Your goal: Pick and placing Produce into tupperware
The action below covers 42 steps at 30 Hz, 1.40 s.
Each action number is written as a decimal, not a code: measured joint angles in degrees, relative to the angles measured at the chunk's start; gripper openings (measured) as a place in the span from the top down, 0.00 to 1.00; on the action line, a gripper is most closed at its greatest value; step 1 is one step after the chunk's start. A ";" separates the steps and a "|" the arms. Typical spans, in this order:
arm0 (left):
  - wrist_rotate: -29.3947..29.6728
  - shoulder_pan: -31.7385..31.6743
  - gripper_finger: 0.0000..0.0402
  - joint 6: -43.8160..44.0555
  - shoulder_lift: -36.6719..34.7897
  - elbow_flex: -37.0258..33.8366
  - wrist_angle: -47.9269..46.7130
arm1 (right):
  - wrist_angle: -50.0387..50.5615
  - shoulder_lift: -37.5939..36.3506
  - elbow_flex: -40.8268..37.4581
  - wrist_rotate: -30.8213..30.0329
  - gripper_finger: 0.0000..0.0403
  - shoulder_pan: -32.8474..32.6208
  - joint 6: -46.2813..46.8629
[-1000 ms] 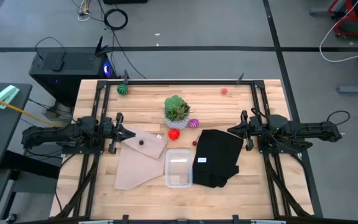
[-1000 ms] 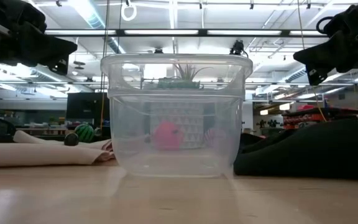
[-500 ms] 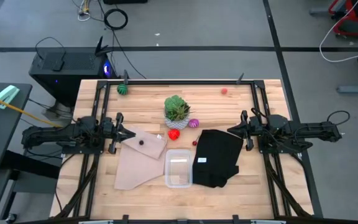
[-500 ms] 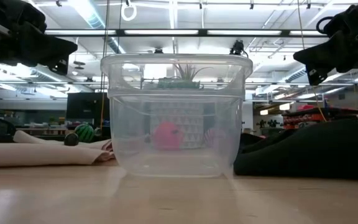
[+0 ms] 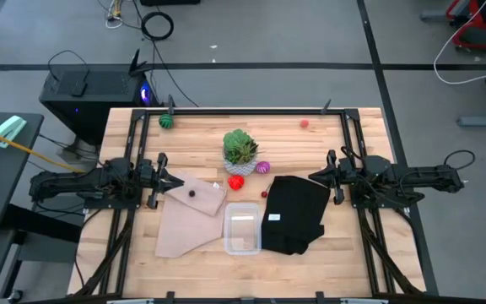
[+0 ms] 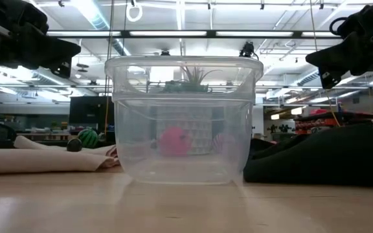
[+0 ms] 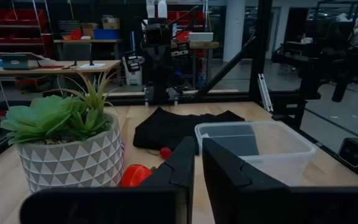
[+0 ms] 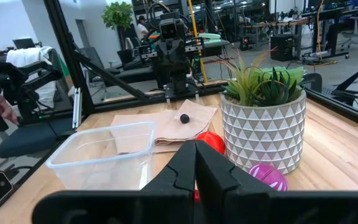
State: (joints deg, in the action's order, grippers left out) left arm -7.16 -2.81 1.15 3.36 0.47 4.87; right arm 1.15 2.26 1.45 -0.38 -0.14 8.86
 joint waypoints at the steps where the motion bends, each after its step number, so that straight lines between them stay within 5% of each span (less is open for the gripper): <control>1: 0.00 -0.01 0.90 -0.02 0.00 0.00 0.01 | 0.01 0.00 0.00 0.01 0.97 0.00 0.02; 27: 0.00 -0.01 0.92 1.25 0.01 0.00 2.22 | 0.00 0.00 0.00 0.02 0.97 0.00 0.00; 42: 1.38 -0.02 0.95 1.18 0.00 -0.02 44.34 | 0.02 0.00 -0.02 0.01 0.97 0.00 0.01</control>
State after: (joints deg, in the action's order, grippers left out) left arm -5.78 -2.83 2.33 3.36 0.45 49.21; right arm 1.17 2.26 1.43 -0.38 -0.14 8.87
